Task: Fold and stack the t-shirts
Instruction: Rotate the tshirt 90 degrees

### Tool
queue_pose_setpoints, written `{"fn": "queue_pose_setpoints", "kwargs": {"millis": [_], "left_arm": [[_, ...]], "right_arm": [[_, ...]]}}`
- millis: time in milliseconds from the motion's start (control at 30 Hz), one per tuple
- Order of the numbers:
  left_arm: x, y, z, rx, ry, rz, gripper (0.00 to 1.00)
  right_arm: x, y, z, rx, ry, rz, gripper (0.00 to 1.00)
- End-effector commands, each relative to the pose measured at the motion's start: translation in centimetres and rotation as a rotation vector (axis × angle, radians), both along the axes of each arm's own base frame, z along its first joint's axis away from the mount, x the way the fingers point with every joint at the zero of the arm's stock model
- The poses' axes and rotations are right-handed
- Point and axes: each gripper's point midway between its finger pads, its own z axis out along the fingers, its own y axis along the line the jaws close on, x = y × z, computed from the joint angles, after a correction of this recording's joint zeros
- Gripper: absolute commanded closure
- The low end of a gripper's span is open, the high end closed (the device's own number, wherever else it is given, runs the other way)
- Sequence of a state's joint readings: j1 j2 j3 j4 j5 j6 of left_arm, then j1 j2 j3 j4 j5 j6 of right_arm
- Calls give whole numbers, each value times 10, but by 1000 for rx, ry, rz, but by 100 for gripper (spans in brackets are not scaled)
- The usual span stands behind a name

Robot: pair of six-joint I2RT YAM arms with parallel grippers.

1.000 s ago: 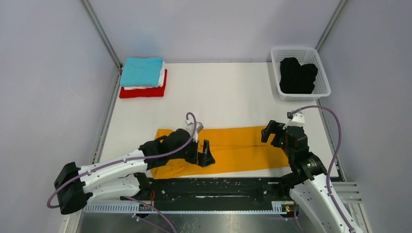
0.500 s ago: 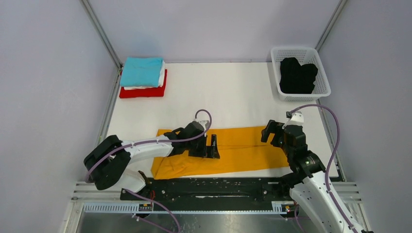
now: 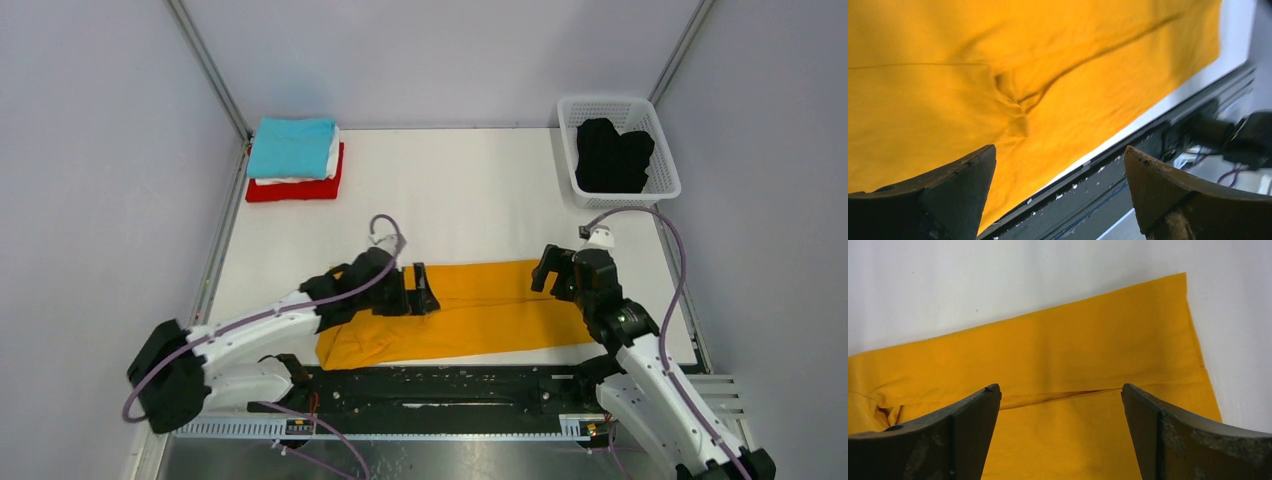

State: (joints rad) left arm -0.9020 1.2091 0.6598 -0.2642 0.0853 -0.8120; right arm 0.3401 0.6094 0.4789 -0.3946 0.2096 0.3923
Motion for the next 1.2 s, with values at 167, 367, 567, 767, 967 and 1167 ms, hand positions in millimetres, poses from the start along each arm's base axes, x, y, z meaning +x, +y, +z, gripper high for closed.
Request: {"fn": "queue_pose_setpoints", "kwargs": {"millis": [167, 367, 567, 767, 967, 1167], "left_arm": [[38, 71, -42, -57, 117, 404, 1], [112, 83, -49, -52, 122, 513, 1], [206, 69, -66, 89, 176, 526, 1], [331, 3, -35, -39, 136, 445, 1], [426, -82, -26, -424, 142, 315, 1], [463, -109, -6, -644, 16, 392, 1]], "right_arm": [[35, 31, -37, 47, 149, 30, 1], [42, 55, -75, 115, 313, 52, 1], [14, 82, -100, 273, 433, 106, 1], [-34, 113, -100, 354, 521, 213, 1], [-83, 185, -75, 420, 559, 503, 0], [-84, 249, -50, 476, 475, 711, 0]]}}
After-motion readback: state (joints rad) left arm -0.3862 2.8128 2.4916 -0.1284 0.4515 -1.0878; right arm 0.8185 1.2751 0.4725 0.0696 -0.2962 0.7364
